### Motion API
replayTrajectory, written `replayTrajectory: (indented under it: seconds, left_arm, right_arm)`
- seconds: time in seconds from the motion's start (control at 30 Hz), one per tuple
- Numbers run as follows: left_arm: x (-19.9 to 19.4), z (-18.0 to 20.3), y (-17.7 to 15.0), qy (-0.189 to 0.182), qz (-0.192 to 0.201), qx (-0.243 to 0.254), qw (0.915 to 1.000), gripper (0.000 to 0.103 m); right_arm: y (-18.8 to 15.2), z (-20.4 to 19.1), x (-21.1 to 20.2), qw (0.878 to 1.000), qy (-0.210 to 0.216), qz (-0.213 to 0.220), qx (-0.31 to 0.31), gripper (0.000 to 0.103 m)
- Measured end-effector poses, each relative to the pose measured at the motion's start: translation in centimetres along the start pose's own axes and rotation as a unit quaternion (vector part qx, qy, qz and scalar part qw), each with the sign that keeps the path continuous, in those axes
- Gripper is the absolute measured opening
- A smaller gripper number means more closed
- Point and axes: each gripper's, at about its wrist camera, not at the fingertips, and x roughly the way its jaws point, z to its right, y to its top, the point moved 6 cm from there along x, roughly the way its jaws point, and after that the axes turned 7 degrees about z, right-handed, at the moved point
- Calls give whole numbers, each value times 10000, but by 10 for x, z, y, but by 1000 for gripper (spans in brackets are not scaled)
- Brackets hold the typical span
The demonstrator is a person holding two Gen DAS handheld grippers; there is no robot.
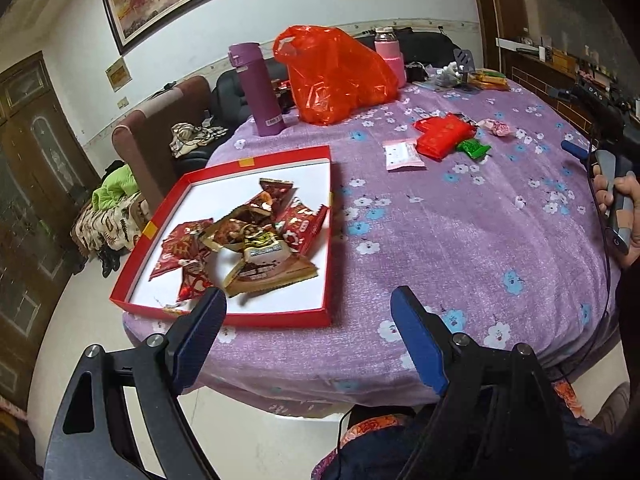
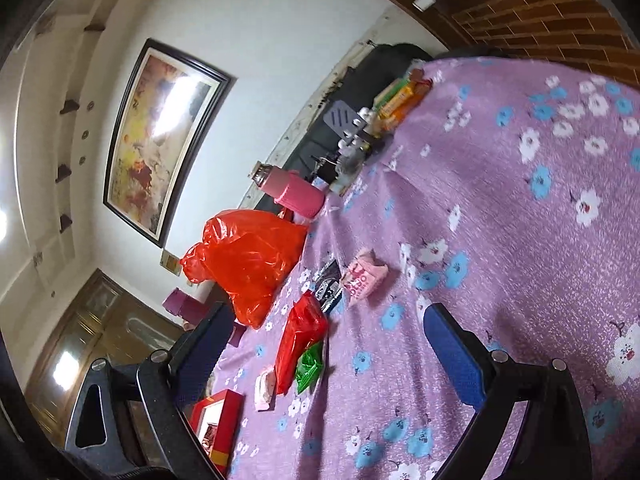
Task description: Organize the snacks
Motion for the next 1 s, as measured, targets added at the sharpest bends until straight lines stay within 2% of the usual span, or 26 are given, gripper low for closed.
replayTrajectory:
  seconds: [0.27,0.5,0.67,0.83,1.0]
  left_arm:
    - [7,34,20,-189,28,388,9991,85]
    - [30,75,79,-603,80,478,9970,85]
    - [82,116,122,-583,83,978,9935,85]
    - [151,154,152,-865,-244,1330,9870,85]
    - [205,176,158,-1178,-674,1462,9799,85]
  right_arm:
    - [2,12,-2,9992,191,1,355,98]
    - [3,17,-7,9957,547,-33,741,98]
    - [-1,20,-4,9905,867,-214,1048,98]
    - [-3,22,-1,9880,971,-294,1169,98]
    - [-7,19,3,9850,1131,-434,1226,98]
